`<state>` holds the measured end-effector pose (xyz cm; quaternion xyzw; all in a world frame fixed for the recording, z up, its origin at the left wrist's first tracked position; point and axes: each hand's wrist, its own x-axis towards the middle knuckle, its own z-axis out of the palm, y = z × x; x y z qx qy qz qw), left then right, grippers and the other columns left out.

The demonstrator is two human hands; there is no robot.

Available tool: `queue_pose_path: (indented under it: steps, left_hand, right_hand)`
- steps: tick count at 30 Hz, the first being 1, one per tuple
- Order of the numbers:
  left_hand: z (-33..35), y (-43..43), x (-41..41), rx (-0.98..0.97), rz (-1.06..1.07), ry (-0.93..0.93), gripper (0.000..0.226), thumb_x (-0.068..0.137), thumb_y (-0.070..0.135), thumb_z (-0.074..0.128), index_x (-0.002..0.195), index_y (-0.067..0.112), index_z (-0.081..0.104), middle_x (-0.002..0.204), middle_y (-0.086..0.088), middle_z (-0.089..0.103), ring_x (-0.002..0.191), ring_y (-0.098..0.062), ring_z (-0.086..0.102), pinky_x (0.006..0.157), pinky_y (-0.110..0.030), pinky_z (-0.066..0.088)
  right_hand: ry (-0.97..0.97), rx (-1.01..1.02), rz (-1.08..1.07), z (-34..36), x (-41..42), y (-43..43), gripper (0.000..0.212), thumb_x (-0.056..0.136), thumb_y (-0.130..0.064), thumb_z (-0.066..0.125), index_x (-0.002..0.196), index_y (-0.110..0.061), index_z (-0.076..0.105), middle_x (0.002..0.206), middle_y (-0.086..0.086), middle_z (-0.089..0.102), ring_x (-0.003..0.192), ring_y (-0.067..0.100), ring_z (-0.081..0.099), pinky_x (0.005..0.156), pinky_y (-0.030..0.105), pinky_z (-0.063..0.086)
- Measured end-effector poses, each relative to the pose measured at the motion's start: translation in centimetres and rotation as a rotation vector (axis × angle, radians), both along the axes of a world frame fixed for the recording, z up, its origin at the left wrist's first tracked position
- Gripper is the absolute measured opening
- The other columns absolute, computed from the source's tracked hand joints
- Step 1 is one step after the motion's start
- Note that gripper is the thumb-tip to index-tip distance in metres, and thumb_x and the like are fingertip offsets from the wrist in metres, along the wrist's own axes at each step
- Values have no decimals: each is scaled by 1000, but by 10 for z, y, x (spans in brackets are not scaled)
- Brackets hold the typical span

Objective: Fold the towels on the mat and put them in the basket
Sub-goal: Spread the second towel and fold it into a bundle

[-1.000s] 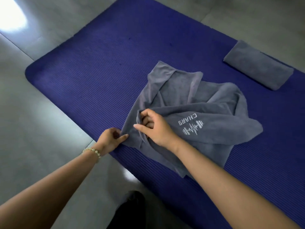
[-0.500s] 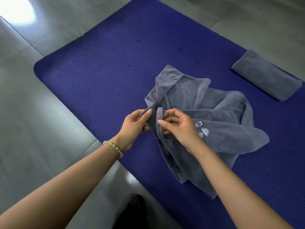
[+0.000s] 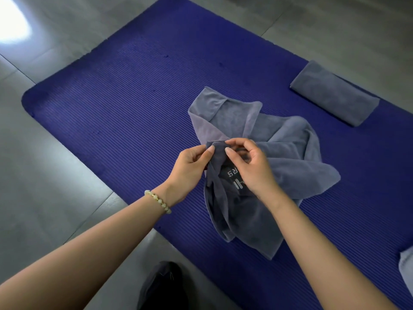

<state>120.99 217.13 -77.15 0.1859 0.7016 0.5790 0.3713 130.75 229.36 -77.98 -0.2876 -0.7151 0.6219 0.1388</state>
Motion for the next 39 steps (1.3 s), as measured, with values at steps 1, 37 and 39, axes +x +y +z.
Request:
queue_pose_path:
  steps: [1, 37, 39]
  left_hand:
    - [1, 1, 1, -8, -14, 8, 27, 101, 18, 44, 104, 5, 68, 96, -13, 73, 89, -20, 70, 81, -28, 57]
    - [-55, 36, -10, -828, -212, -73, 80, 91, 67, 32, 135, 2, 48, 141, -16, 48, 130, -30, 45, 112, -36, 29]
    - [-63, 35, -18, -769, 27, 23, 71, 91, 63, 41, 127, 3, 48, 127, -13, 57, 111, -28, 55, 97, -36, 40]
  right_hand:
    - [-10, 34, -14, -1, 1, 3, 13, 90, -17, 64, 90, -30, 60, 103, 0, 61, 85, -3, 59, 79, 13, 47]
    - [-715, 436, -52, -63, 67, 100, 47, 89, -48, 59, 115, -10, 63, 118, 8, 63, 118, 30, 53, 103, 41, 39]
    - [-614, 431, -81, -61, 65, 97, 49, 89, -40, 63, 122, -5, 59, 121, 9, 60, 116, 28, 55, 102, 41, 41]
